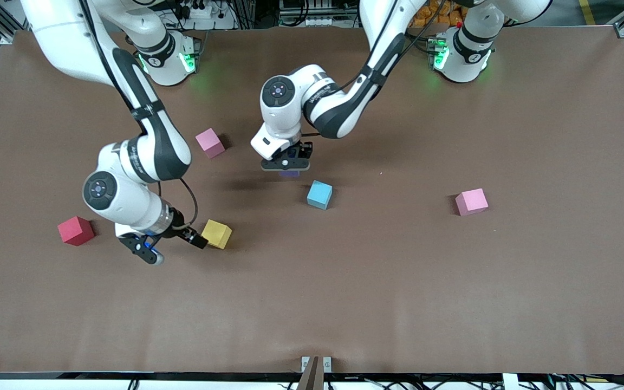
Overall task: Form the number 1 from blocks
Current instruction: 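Grasp the yellow cube with the right gripper while the left gripper carries purple, then set purple beside green with the left gripper while the right gripper carries yellow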
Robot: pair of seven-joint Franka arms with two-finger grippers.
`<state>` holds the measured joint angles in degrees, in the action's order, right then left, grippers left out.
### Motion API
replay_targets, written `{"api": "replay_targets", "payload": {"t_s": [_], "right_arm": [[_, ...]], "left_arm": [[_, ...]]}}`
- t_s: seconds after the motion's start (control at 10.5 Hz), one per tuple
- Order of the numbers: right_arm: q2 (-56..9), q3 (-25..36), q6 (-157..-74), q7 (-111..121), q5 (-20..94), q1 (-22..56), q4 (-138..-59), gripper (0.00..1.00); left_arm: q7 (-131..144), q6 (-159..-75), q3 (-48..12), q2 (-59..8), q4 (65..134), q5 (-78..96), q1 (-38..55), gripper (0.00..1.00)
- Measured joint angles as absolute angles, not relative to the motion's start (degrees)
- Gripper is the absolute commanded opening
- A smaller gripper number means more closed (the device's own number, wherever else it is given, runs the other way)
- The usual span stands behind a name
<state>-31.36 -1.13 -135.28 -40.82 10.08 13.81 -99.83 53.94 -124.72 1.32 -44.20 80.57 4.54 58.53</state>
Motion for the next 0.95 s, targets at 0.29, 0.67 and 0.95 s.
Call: {"api": "replay_targets", "payload": {"t_s": [0.29, 0.67, 0.95], "right_arm": [[-33.9, -1.2, -137.3, -38.5, 10.0, 14.3, -99.5, 1.0], [-35.2, -1.1, -137.4, -37.9, 9.9, 16.8, -99.3, 1.0], [-36.3, -1.0, -137.9, -37.7, 9.7, 17.5, -99.4, 1.0]], "left_arm": [[54.0, -124.9, 1.4, -47.1, 79.5, 4.5, 61.7, 0.0], [54.4, -125.6, 1.4, -48.7, 79.4, 4.5, 64.0, 0.0], [55.0, -126.2, 1.3, -49.5, 79.4, 4.5, 64.8, 0.0]]}}
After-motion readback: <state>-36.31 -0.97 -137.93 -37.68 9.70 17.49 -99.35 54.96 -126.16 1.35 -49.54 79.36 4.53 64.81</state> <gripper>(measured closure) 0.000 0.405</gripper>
